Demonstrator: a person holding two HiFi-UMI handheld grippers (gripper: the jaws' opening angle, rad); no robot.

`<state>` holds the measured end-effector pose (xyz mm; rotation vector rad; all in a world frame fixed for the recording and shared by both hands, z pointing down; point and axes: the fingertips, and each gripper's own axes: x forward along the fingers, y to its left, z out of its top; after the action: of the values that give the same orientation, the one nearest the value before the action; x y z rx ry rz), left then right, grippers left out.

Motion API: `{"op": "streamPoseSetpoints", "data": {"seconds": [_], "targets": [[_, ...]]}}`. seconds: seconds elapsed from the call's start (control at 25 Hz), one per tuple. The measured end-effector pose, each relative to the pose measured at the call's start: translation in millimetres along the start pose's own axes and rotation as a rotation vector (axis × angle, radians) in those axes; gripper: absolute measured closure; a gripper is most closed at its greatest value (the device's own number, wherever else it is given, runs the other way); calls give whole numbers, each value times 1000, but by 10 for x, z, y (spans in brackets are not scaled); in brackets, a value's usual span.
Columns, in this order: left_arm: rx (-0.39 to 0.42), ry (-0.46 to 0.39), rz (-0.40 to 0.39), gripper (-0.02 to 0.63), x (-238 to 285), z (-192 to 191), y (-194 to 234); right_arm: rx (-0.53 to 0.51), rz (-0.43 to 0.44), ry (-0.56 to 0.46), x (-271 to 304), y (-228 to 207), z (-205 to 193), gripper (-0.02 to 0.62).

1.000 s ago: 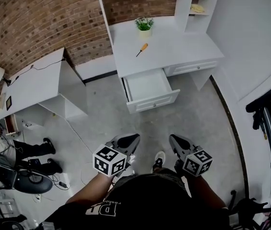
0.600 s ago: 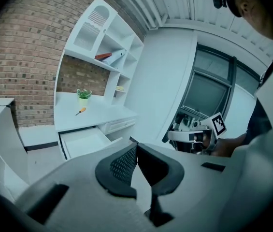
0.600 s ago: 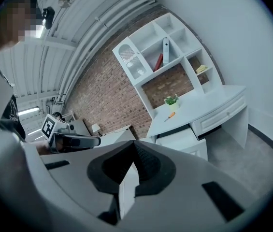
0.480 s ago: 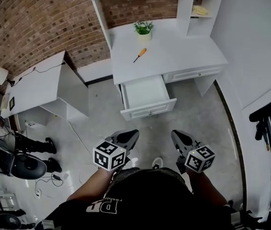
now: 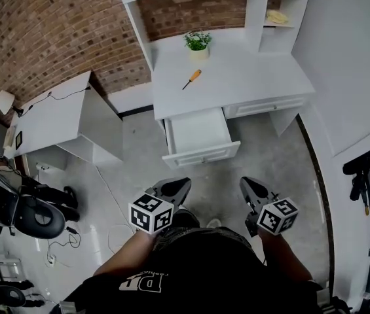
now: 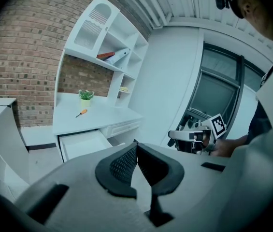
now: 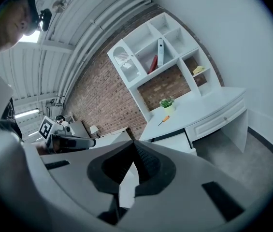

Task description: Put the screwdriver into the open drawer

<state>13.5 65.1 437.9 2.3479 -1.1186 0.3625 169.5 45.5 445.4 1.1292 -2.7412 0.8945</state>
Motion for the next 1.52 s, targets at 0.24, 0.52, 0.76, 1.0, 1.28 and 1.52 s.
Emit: {"op": "streamPoseSetpoints", "data": {"seconds": [0.24,0.52,0.76,1.0,1.28,1.52], "targets": [[-20,3,17,588,44,-55,197,-9,36,37,275,19,-57,592],[1,-20,-9,588,384,273,493,-10,15,42,586,-181,185,591],[62,-17,-22,588,751,708,892,-24,-14,39,948,-445,521,591],[91,-23,-24,588,1047,1118,1406,-42,-46,37,1370,-629,853,591],[132,-11,-11,588,1347,1407,2003,-38,-67,59,1902,-764,958,591],[197,33,6,587,1527,1550,2584,-30,-82,79,2414,-775,1046,591]]}}
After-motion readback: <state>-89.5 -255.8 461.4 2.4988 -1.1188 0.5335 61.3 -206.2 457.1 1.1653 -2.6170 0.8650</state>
